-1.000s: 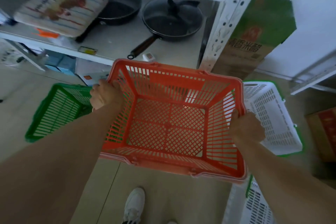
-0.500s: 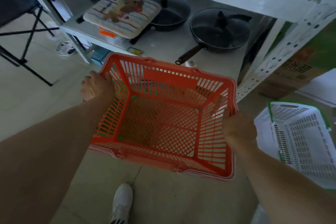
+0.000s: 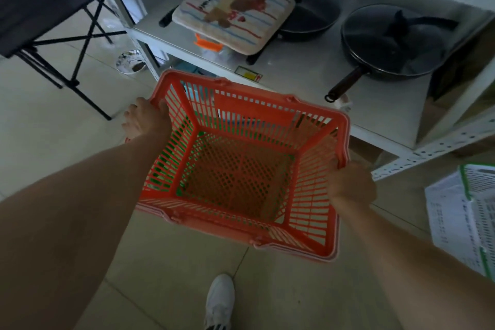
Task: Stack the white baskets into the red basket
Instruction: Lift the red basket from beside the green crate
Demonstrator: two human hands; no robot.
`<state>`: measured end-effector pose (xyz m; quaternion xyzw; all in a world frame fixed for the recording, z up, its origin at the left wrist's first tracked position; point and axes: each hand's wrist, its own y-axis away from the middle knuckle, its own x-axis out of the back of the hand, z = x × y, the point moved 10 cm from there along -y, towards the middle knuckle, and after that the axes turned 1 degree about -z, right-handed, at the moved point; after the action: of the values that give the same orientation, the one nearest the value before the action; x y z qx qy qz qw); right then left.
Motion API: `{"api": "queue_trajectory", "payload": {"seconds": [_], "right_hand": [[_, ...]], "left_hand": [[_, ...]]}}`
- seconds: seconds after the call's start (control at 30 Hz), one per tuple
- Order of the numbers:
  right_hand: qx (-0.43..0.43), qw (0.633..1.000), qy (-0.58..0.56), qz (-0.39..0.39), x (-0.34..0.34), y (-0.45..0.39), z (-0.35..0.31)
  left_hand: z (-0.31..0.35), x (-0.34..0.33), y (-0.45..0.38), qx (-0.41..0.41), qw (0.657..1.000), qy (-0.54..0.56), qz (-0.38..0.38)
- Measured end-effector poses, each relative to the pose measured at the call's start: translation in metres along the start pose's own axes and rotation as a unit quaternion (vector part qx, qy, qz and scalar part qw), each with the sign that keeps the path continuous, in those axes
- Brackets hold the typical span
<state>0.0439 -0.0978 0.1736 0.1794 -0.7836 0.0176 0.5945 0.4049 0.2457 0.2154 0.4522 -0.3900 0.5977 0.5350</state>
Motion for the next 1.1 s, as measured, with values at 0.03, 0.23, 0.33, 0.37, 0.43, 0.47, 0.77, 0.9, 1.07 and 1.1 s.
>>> {"api": "queue_trajectory", "payload": {"seconds": [0.03, 0.23, 0.33, 0.37, 0.43, 0.47, 0.77, 0.9, 1.07, 1.1], "right_hand": [[0.001, 1.0, 0.003, 0.002, -0.006, 0.0, -0.007], [-0.024, 1.0, 0.011, 0.005, -0.043, -0.002, -0.037], [-0.031, 0.999, 0.016, 0.007, -0.06, -0.003, -0.047], [-0.035, 0.999, 0.026, -0.001, -0.067, -0.004, -0.05], [-0.043, 0.998, 0.044, -0.02, -0.081, -0.009, -0.054], [-0.046, 0.997, 0.049, -0.027, -0.087, -0.011, -0.056], [-0.079, 0.992, 0.065, -0.075, -0.148, -0.022, -0.051], [-0.107, 0.989, 0.055, -0.084, -0.173, -0.026, -0.039], [-0.125, 0.985, 0.069, -0.102, -0.205, -0.031, -0.029], [-0.126, 0.984, 0.073, -0.106, -0.211, -0.032, -0.028]], "left_hand": [[-0.003, -0.003, -0.01, 0.0, 1.0, 0.001, -0.001], [-0.013, -0.024, -0.057, -0.011, 1.0, 0.0, -0.01], [-0.021, -0.041, -0.074, -0.018, 0.999, 0.009, -0.025], [-0.024, -0.048, -0.079, -0.019, 0.999, 0.01, -0.031], [-0.03, -0.061, -0.088, -0.02, 0.999, 0.008, -0.043], [-0.032, -0.068, -0.091, -0.02, 0.999, 0.008, -0.049], [-0.051, -0.14, -0.106, -0.003, 0.994, 0.027, -0.105], [-0.055, -0.168, -0.107, -0.006, 0.993, 0.023, -0.116], [-0.062, -0.201, -0.108, -0.003, 0.991, 0.015, -0.135], [-0.063, -0.207, -0.108, -0.004, 0.99, 0.011, -0.14]]}}
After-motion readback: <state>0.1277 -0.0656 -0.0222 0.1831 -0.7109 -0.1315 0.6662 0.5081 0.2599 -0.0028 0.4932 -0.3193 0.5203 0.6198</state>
